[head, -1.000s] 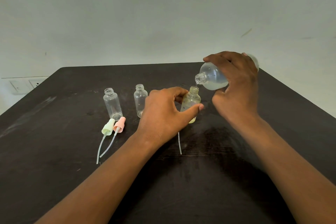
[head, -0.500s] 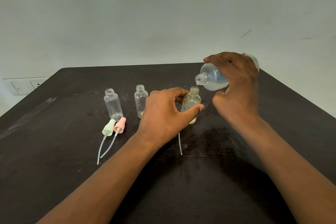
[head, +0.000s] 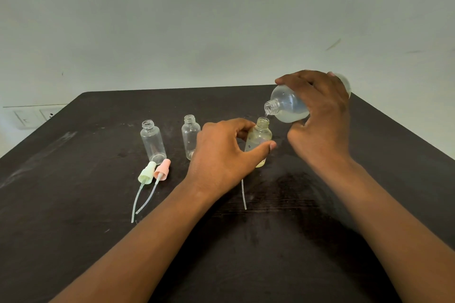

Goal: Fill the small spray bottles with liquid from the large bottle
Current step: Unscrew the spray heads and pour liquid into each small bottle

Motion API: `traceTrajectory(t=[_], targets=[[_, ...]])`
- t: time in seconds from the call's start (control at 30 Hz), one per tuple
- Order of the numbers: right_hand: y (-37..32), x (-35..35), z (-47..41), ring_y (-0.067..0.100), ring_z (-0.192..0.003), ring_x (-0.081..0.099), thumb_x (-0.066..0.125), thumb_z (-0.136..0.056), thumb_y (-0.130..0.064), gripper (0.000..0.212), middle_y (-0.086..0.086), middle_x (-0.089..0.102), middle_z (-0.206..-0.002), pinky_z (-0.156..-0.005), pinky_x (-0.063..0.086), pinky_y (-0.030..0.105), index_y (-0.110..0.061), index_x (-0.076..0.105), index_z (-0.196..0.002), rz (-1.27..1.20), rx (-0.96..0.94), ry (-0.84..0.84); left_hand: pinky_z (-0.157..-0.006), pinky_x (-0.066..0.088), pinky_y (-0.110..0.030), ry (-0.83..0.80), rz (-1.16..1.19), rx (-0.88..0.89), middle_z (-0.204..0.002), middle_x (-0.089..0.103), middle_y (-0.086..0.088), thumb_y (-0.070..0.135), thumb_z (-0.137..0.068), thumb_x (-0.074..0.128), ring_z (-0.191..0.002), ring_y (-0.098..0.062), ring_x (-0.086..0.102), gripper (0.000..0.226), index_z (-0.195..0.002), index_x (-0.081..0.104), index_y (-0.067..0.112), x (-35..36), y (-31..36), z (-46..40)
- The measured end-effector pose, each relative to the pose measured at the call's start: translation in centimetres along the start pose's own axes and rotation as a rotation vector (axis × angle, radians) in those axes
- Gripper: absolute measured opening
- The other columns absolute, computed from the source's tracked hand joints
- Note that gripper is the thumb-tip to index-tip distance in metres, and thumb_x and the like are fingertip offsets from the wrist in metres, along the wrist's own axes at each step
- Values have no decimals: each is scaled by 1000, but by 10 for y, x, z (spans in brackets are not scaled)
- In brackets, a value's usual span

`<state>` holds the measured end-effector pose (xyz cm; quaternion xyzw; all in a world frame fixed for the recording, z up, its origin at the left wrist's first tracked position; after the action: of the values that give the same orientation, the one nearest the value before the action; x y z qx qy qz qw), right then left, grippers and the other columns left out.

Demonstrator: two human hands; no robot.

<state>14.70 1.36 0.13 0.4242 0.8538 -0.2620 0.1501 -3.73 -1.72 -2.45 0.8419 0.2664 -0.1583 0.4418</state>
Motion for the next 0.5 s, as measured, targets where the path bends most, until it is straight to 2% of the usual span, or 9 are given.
traceTrajectory(t=[0.37,0.5], targets=[[1,1,0,28,-123,61,56,-57,5,79,-1,66,-124,-123,33,50,-25,71,-128,4,-2,-4,-69,61,-26,-2,-1,9,-83,75,17,51,-81,84,-58,11,63,37,-107,80,26,-1,1,0],[1,1,-1,28,-122,61,57,-56,6,79,-2,67,-123,-122,33,51,-25,71,-127,-1,-3,0,-71,61,-25,2,1,6,-75,69,22,50,-80,85,-58,12,62,37,-107,80,25,-1,2,0]])
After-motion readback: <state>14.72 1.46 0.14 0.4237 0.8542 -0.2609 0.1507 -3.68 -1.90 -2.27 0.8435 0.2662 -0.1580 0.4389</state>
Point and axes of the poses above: each hand's wrist, its own z-axis away from the middle knuckle, its own x-axis out of the palm, y = z × x, the point moved 3 cm from there along -z, towards the middle knuckle
